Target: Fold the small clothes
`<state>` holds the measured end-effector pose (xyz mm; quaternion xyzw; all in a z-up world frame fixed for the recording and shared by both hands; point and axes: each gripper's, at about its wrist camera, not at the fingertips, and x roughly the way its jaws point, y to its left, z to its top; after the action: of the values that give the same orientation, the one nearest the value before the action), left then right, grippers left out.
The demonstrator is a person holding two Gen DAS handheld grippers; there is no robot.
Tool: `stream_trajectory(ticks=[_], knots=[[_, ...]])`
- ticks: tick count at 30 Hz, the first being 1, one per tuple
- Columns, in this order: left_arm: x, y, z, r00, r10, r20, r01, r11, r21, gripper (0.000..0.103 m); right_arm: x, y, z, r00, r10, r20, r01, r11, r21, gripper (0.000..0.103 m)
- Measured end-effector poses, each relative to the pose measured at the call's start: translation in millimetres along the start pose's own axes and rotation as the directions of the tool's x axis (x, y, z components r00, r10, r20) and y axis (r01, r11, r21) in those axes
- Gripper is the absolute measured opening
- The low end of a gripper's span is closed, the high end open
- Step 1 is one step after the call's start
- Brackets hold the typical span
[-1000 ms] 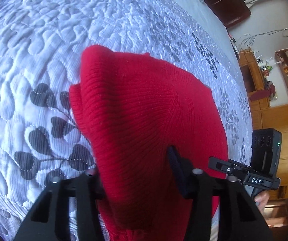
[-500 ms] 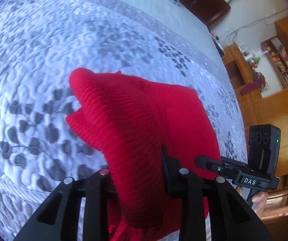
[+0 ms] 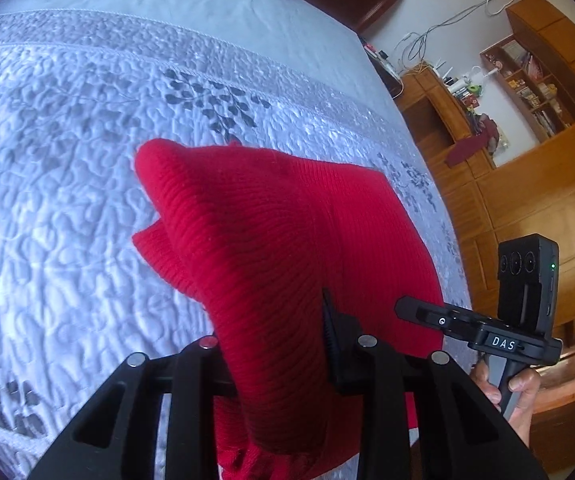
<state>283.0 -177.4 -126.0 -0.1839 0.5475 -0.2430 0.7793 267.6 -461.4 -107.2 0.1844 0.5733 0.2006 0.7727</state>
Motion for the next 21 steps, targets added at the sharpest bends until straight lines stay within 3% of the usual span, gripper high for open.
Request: stream_trajectory(ticks=[7,11,14,16,18,21], knots=[[74.3,13.0,-9.6,0.986,0.138,-0.088,-0.139,0.990,0.002,0.031,42.1,-70.0,-4.3,0.998,-0.016,-0.066,0.021,0.997,0.079,0.038],[86.8,23.2,-17.7,0.986,0.144,-0.086,-0.143,0.990,0.018,0.034,55.4,-92.9,-17.8,0.998,0.050,-0.050,-0.043,0.991,0.131,0.042],[87.6,20.2,-20.2,0.982,0.175,-0.074,-0.172,0.984,0.038,0.037,57.9,-92.3,-19.5,0.998,0.048,-0.038,-0.043,0.991,0.128,0.043],[87.0,15.7,-21.8,0.980,0.189,-0.067,-0.187,0.982,0.036,0.038,55.2,-88.6,-20.5,0.999,0.035,-0.035,-0.030,0.991,0.129,0.049],[78.6,11.3,-25.7,0.976,0.210,-0.058,-0.209,0.978,0.025,0.043,52.1,-80.5,-19.2,1.000,0.009,-0.023,-0.006,0.992,0.127,0.064],[62.5,7.0,-36.7,0.973,0.229,-0.045,-0.227,0.973,0.028,0.046,32.7,-70.8,-34.1,0.999,-0.052,0.004,0.051,0.994,0.095,0.077]])
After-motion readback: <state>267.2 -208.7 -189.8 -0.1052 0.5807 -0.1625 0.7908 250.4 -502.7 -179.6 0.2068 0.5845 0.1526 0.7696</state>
